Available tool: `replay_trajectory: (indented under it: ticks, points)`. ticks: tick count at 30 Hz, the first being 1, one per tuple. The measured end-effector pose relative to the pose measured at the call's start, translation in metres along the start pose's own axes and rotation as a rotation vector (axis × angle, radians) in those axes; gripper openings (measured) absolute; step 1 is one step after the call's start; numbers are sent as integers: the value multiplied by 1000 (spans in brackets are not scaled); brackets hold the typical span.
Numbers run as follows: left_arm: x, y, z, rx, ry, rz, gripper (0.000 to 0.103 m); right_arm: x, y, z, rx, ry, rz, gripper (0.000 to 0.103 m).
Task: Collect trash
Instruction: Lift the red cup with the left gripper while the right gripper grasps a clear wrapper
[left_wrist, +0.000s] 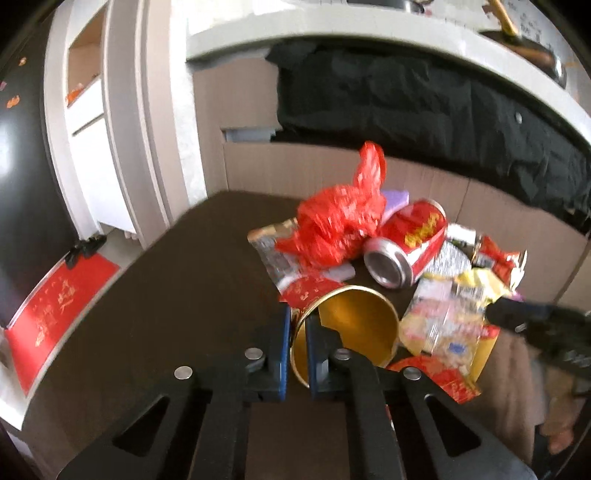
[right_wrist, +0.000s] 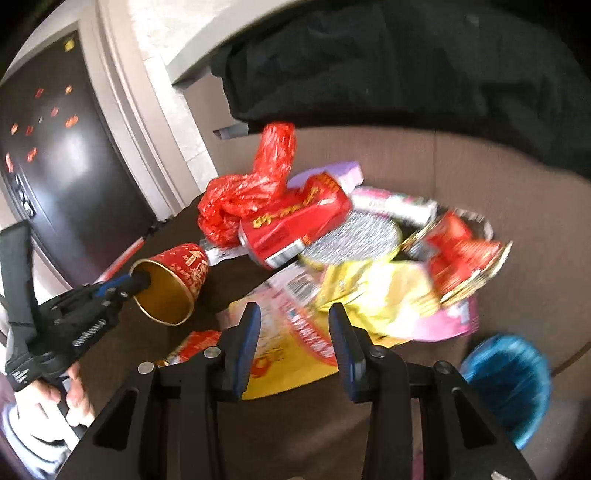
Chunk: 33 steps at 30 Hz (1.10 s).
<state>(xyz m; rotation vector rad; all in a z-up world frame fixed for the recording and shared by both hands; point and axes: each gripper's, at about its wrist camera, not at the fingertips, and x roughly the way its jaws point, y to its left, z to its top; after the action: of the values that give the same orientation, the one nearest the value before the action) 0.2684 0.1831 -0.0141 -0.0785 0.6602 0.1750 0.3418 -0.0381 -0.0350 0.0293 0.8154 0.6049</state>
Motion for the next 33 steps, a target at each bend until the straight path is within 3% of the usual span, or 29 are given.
replay_trajectory:
  ticks: [5, 8, 10, 18, 21, 25, 29, 33]
  points:
    - [-17, 8, 9, -2, -28, 4, 8, 32, -1, 1, 108, 56, -33, 30]
    - [-22, 11, 13, -5, -36, 10, 8, 47, 2, 4, 133, 90, -9, 10]
    - [-27, 11, 14, -5, -46, 13, 7, 43, 11, 7, 89, 72, 10, 4]
    - [-63, 5, 33, -10, -124, 13, 6, -29, 37, 42, -77, -100, 37, 2]
    - [-71, 5, 30, 2, -110, -9, 6, -59, 32, 48, -90, -149, 22, 2]
    - [-63, 8, 3, 27, -62, -66, 8, -80, 20, 54, -97, -163, 22, 2]
    - [-47, 1, -22, 110, -8, -60, 9, -82, 14, 39, -97, -144, 1, 2]
    - [-37, -8, -40, 190, -51, -23, 25, -72, 7, 26, -81, -95, -6, 2]
